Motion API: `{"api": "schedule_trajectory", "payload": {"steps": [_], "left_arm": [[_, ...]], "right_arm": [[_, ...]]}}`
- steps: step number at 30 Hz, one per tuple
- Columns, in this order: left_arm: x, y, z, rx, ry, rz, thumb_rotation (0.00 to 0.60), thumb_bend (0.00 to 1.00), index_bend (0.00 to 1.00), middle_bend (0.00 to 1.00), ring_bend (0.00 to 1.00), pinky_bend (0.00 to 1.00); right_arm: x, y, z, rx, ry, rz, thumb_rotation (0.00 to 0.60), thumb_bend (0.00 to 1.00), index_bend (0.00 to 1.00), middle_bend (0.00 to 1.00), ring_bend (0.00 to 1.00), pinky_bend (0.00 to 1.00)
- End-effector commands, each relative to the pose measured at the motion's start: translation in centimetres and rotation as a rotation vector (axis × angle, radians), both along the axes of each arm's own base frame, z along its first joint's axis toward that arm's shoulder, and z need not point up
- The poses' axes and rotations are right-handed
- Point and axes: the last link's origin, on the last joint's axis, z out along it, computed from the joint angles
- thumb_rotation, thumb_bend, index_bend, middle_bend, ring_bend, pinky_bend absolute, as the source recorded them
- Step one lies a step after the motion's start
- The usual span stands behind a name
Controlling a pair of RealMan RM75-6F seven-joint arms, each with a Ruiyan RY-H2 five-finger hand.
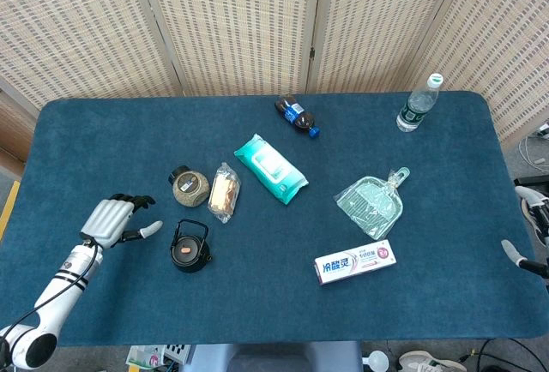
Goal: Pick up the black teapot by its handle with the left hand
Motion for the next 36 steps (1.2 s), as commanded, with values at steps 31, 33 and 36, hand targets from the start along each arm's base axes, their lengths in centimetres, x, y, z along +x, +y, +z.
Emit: {"api": "schedule_trajectory", "payload": {"steps": [31, 33, 36], "left_arm": [[4.4, 0.4, -5.7, -0.169, -0.045, -0.094, 0.000, 0.10, 0.33, 0.41, 0.28, 0.19], [4.8, 0.1, -5.6, -0.159, -0.062, -0.107, 0.000, 0.10, 0.34, 0.42, 0.29, 0.19], [5.2, -0.2, -5.2, -0.139, -0.072, -0.131, 0.000, 0.10, 0.35, 0.44, 0.29, 0.19]], "right_arm": [[-1.8, 1.5, 0.1, -0.015, -0.024, -0.054, 0.600, 0.26, 0.14, 0.20, 0.14, 0.05], [-1.9, 1.5, 0.0, -0.017, -0.026, -0.054, 0.600, 0.26, 0.14, 0.20, 0.14, 0.05], [-1.9, 1.5, -0.1, -0.015, -0.029, -0.055, 0.600, 0.26, 0.14, 0.20, 0.14, 0.05]]}}
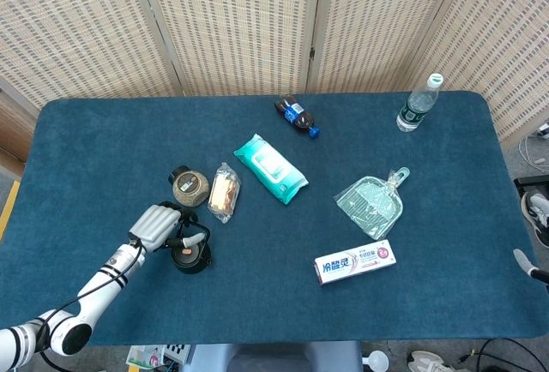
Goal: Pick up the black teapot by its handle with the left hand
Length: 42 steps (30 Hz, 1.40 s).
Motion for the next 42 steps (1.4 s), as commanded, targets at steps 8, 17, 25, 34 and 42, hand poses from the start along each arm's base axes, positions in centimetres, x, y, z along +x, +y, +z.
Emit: {"api": "schedule_trajectory", "payload": {"steps": [8, 17, 25, 34, 42], "left_arm": [[0.6, -2.4, 2.0, 0.042, -0.004, -0.046, 0.000, 0.10, 0.36, 0.48, 0.30, 0.19], [-0.2, -5.8, 3.9, 0.107, 0.014, -0.076, 0.000, 0.10, 0.40, 0.56, 0.33, 0.19], [-0.6, -7.3, 4.4, 0.120, 0.037, -0.072, 0.000, 0.10, 0.41, 0.51, 0.36, 0.19], [-0.2, -9.6, 3.5, 0.101, 0.107, -0.088, 0.000, 0.10, 0.44, 0.51, 0.40, 0.19], [0.5, -10.9, 2.7, 0.115, 0.145, -0.092, 0.000, 0.10, 0.45, 0.51, 0.42, 0.19]], "right_arm": [[0.1, -0.2, -0.2, 0.002, -0.008, 0.007, 0.600, 0.26, 0.14, 0.20, 0.14, 0.05], [0.4, -0.5, -0.5, 0.009, -0.014, 0.020, 0.600, 0.26, 0.14, 0.20, 0.14, 0.05], [0.8, -0.7, -0.7, 0.019, -0.012, 0.033, 0.600, 0.26, 0.14, 0.20, 0.14, 0.05], [0.8, -1.2, -0.2, -0.007, 0.000, 0.037, 0.600, 0.26, 0.14, 0.20, 0.14, 0.05], [0.7, -1.6, 0.3, -0.032, 0.010, 0.034, 0.600, 0.26, 0.14, 0.20, 0.14, 0.05]]}}
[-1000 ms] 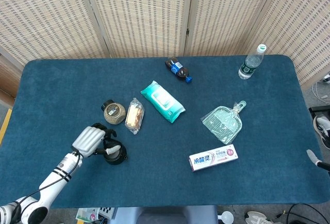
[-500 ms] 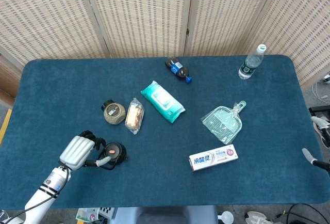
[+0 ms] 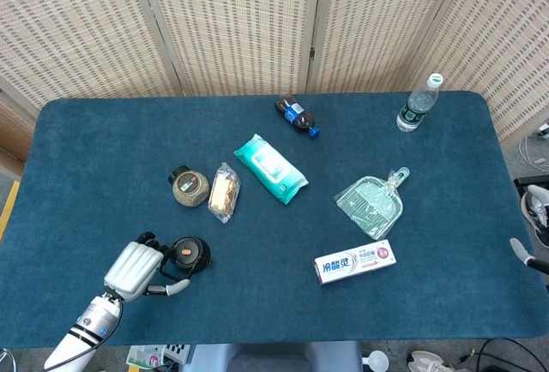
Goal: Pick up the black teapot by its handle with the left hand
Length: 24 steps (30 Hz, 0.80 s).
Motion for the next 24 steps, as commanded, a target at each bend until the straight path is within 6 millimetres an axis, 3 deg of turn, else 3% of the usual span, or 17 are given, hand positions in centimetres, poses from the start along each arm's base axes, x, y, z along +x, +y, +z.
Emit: {"api": "schedule_trajectory", "payload": {"steps": [1, 17, 21, 24], "left_arm": [[0.5, -0.7, -0.5, 0.006, -0.008, 0.007, 0.000, 0.10, 0.45, 0.51, 0.42, 0.19], [0.9, -1.2, -2.2, -0.015, 0.013, 0.014, 0.000, 0.10, 0.45, 0.51, 0.43, 0.18], [0.8, -1.4, -3.0, -0.014, 0.018, 0.012, 0.053, 0.10, 0.45, 0.51, 0.43, 0.18], [0.8, -1.6, -3.3, -0.014, 0.013, 0.015, 0.058, 0.10, 0.45, 0.51, 0.43, 0.18]], "right_arm": [[-0.1, -0.1, 0.0, 0.001, 0.002, -0.004, 0.600, 0.26, 0.14, 0.20, 0.14, 0.05], [-0.5, 0.2, -0.1, 0.002, -0.008, -0.016, 0.600, 0.26, 0.14, 0.20, 0.14, 0.05], [-0.7, 0.4, -0.2, 0.007, -0.011, -0.027, 0.600, 0.26, 0.14, 0.20, 0.14, 0.05], [-0.8, 0.6, -0.2, 0.007, -0.011, -0.027, 0.600, 0.26, 0.14, 0.20, 0.14, 0.05]]}}
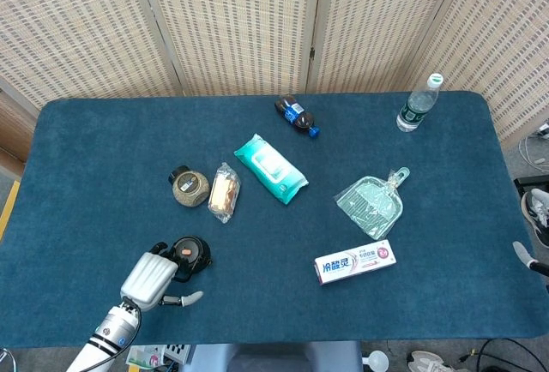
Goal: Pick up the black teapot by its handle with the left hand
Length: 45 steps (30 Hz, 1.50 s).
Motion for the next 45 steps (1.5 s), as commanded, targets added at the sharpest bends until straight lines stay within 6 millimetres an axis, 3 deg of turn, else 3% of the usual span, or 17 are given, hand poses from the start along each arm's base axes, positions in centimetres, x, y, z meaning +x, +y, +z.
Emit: {"api": "schedule_trajectory", "payload": {"steps": [1, 26, 45], "left_arm": [[0.0, -0.1, -0.3, -0.002, -0.001, 0.002, 0.058, 0.10, 0.45, 0.51, 0.43, 0.18], [0.1, -0.8, -1.7, -0.033, -0.013, 0.034, 0.059, 0.10, 0.45, 0.51, 0.43, 0.17], [-1.3, -1.2, -1.5, -0.045, 0.023, 0.084, 0.057, 0.10, 0.46, 0.52, 0.48, 0.06]], "right_arm": [[0.0, 0.1, 0.0, -0.001, -0.001, -0.001, 0.600, 0.26, 0.14, 0.20, 0.14, 0.05], [-0.7, 0.6, 0.1, -0.002, -0.014, -0.011, 0.600, 0.26, 0.14, 0.20, 0.14, 0.05], [-0.7, 0.7, 0.0, -0.007, -0.012, -0.015, 0.600, 0.26, 0.14, 0.20, 0.14, 0.05]]}}
